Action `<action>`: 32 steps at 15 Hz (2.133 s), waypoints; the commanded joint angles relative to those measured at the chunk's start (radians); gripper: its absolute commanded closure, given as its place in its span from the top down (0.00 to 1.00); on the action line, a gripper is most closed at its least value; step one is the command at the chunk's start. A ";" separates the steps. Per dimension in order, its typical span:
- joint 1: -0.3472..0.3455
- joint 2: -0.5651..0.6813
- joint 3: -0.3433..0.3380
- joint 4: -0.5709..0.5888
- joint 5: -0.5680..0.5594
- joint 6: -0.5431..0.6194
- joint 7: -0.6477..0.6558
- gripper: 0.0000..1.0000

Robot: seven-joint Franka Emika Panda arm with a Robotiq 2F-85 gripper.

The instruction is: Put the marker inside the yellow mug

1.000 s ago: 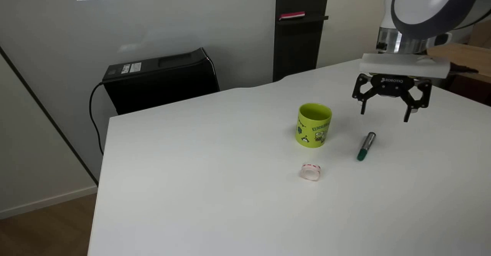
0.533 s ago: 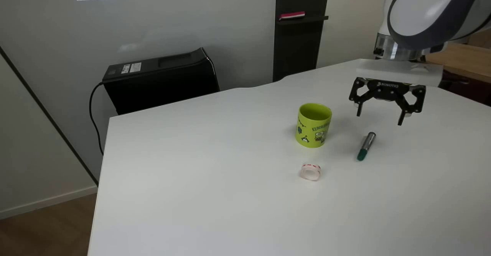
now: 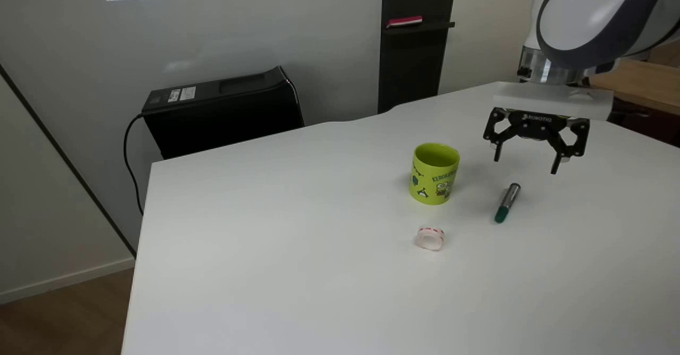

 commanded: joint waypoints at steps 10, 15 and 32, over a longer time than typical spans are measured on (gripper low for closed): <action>0.017 0.073 -0.019 0.052 0.017 0.010 0.002 1.00; 0.011 0.128 -0.013 0.076 0.054 0.084 -0.002 1.00; 0.070 0.250 -0.023 0.163 0.115 0.119 0.010 0.45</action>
